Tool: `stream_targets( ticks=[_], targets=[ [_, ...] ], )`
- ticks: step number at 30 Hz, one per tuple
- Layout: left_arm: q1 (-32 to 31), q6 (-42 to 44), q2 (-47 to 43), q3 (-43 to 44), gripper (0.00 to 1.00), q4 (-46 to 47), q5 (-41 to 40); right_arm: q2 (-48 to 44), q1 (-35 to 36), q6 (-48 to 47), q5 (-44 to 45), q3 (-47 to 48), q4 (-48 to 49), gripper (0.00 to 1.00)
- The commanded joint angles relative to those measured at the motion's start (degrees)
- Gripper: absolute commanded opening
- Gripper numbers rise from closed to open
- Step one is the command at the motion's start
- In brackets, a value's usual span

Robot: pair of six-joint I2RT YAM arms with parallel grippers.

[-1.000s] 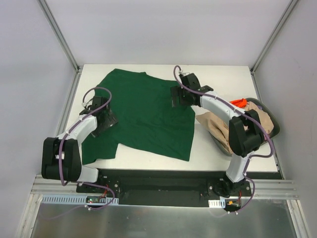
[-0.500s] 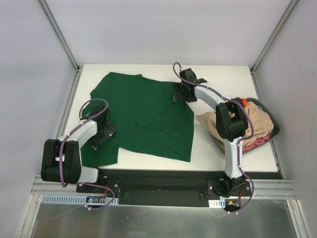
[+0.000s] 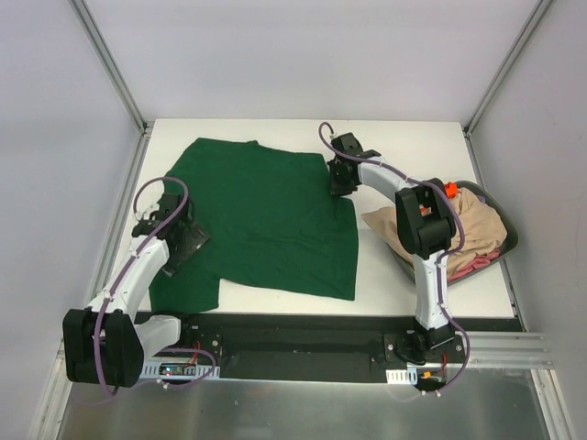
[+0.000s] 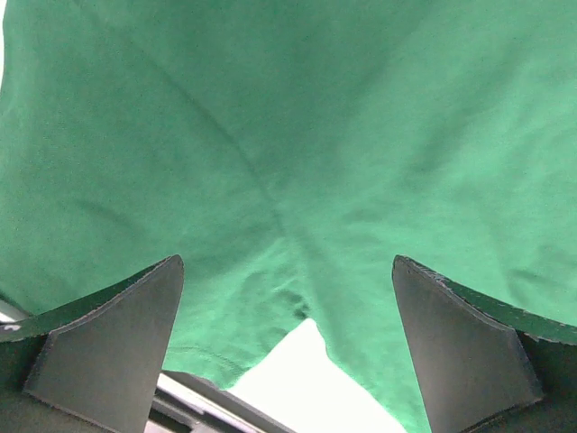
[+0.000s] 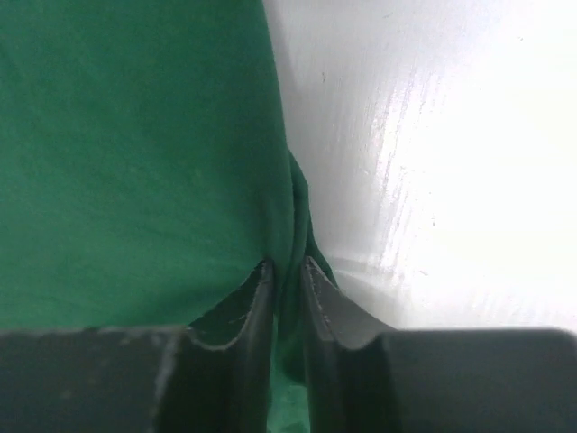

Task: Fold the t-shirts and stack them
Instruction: Flatten out the tshirt

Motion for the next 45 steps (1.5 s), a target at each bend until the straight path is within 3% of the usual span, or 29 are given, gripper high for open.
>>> stream_targets(
  ticks=[1,7,13,17,24,28,29,30,32,38,45],
  targets=[
    [-0.34,3.61,-1.28,5.66,0.99,0.39,-0.20,-5.16,0.38,-3.52,1.53,-2.48,0.96,0.15],
    [-1.13,6.16,-2.42,2.34,0.99,3.47,5.17,-10.96,0.30,-11.62,13.29,-1.26,-5.45,0.03],
    [-1.13,6.25,-3.83,0.92,0.99,4.09,5.96,-14.75,3.19,-12.87,12.86,-2.31,-8.27,0.01],
    [-1.13,5.55,-5.32,-0.13,0.99,4.09,4.29,-15.10,9.95,-11.37,17.42,-0.64,-11.61,0.01],
    [-1.13,4.93,-5.50,-0.83,0.99,4.09,1.92,-12.38,27.87,-4.44,21.12,2.08,-13.11,0.06],
    [-1.13,4.76,-4.80,-1.10,0.99,3.91,1.48,-11.14,35.97,-2.48,18.15,0.60,-11.01,0.21],
    [-1.13,4.76,-4.71,-1.10,0.99,4.00,1.65,-11.75,36.76,-3.36,17.01,-0.19,-10.31,0.32],
    [-1.13,4.76,-4.71,-1.19,0.99,4.09,1.74,-13.15,36.86,-4.41,14.82,-1.77,-9.26,0.51],
    [-1.13,4.84,-4.27,-1.10,0.99,4.09,1.74,-17.28,36.42,-6.08,12.09,-5.54,-6.18,0.71],
    [-1.13,4.76,-2.08,-0.75,0.99,4.09,1.74,-29.24,30.63,-6.10,4.54,-18.03,3.75,0.86],
    [-1.13,4.40,1.35,-0.48,0.99,4.70,2.35,-23.81,21.31,-2.13,-9.19,-15.95,7.54,0.87]
  ],
)
